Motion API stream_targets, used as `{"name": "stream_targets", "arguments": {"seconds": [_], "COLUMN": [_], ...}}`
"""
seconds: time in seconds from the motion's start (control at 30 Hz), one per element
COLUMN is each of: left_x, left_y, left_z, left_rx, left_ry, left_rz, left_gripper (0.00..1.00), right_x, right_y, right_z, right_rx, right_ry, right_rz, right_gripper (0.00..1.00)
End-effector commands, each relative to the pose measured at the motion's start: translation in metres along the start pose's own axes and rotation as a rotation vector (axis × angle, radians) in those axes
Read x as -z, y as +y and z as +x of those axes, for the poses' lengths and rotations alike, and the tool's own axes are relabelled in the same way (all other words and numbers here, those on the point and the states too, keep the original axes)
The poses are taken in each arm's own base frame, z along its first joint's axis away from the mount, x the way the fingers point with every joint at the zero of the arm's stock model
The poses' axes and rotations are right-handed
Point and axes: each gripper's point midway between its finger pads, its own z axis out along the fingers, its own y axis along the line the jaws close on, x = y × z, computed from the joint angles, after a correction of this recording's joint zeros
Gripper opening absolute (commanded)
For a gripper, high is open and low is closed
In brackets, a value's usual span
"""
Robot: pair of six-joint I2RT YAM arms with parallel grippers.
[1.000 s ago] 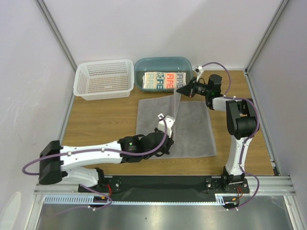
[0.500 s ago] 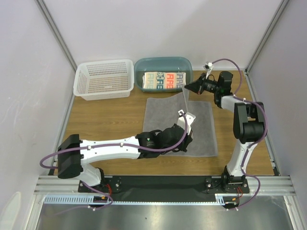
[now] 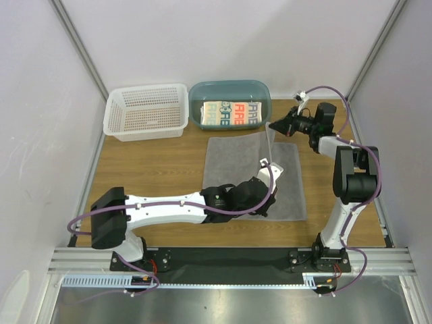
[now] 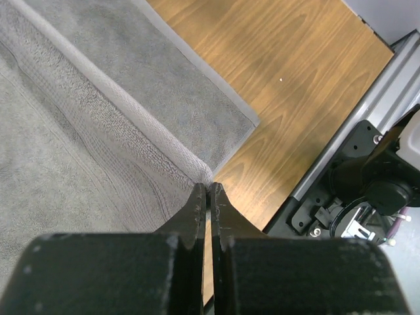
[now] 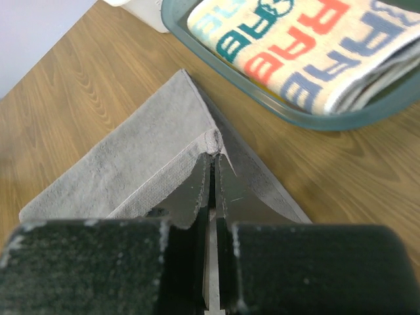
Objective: Fold and stack the towels
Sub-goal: Fold the towel
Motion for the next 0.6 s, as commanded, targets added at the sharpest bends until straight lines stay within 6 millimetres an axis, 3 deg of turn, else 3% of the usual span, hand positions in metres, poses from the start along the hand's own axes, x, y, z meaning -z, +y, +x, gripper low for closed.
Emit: {"name": "stream_targets", "arguments": {"seconds": [0.0,0.17,0.37,0.57], "left_x": [0.001,0.003,0.006,0.002], "left_y": [-0.029,-0.033,-0.045,-0.054], "left_z": [-0.025,-0.034,-0.045,-0.04], "left_rx": [0.001,-0.006,-0.02,-0.041], "left_ry": [-0.055,-0.077,-0.105,-0.1], "left_rz": [0.099,0.112,0.142,0.16], "left_gripper": [0.0,0.0,0.0,0.0], "right_x": [0.01,0.015,0.021,0.03], "right_y": [-0.002,0.006,0.002,0.0], "right_z": [-0.02,-0.034,-0.04,-0.039], "right_rx": [0.083,0.129,0.125,0.136], "right_ry": [-0.035,-0.049,-0.057,-0.06], "right_rz": [0.016,0.024,0.033,0.056], "right_gripper": [0.0,0.0,0.0,0.0]}}
